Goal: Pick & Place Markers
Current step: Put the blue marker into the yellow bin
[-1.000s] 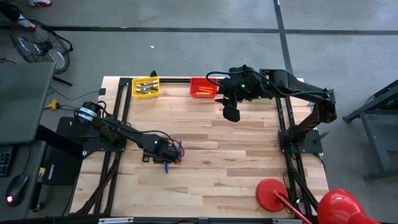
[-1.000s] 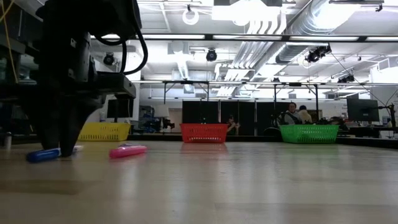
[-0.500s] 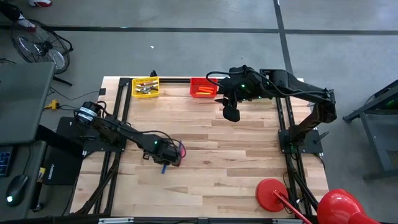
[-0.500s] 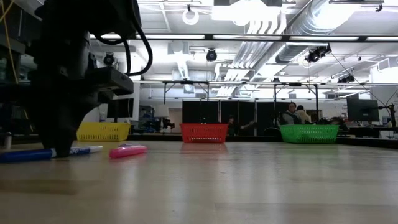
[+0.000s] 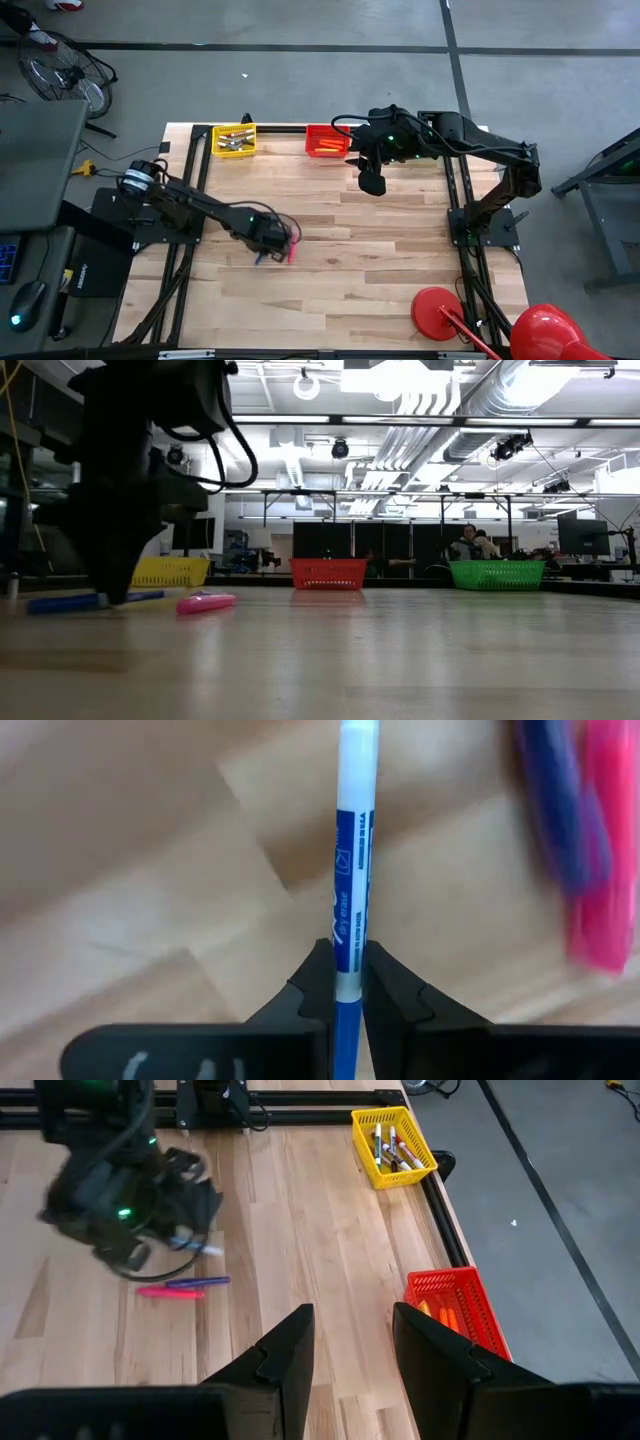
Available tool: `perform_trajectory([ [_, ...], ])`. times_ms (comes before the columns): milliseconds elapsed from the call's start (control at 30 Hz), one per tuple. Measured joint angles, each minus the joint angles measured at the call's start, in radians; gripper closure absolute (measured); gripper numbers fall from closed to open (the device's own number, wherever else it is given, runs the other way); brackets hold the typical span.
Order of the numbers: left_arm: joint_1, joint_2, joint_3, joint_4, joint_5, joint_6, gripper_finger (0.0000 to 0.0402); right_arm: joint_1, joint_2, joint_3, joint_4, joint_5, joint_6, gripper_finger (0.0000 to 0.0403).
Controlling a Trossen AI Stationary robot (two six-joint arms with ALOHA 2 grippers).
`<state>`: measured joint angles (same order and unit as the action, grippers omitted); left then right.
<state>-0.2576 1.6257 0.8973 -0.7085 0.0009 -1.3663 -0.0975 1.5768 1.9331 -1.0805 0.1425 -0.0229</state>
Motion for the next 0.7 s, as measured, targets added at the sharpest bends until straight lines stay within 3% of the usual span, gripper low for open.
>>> perform_trajectory([
  [200, 0.061, -0.063, 0.001, -0.071, -0.018, 0.113, 0.0379, 0.0, 0.0, 0.0, -0.005, 0.0, 0.0, 0.0276],
  [467, 0.261, -0.135, 0.006, -0.17, -0.016, 0.385, 0.0381, 0.0, 0.0, 0.0, -0.023, 0.007, -0.001, 0.0276],
  [700, 0.461, -0.143, 0.153, -0.298, -0.059, 0.741, 0.0382, 0.0, 0.0, 0.0, -0.023, 0.008, -0.003, 0.0276],
])
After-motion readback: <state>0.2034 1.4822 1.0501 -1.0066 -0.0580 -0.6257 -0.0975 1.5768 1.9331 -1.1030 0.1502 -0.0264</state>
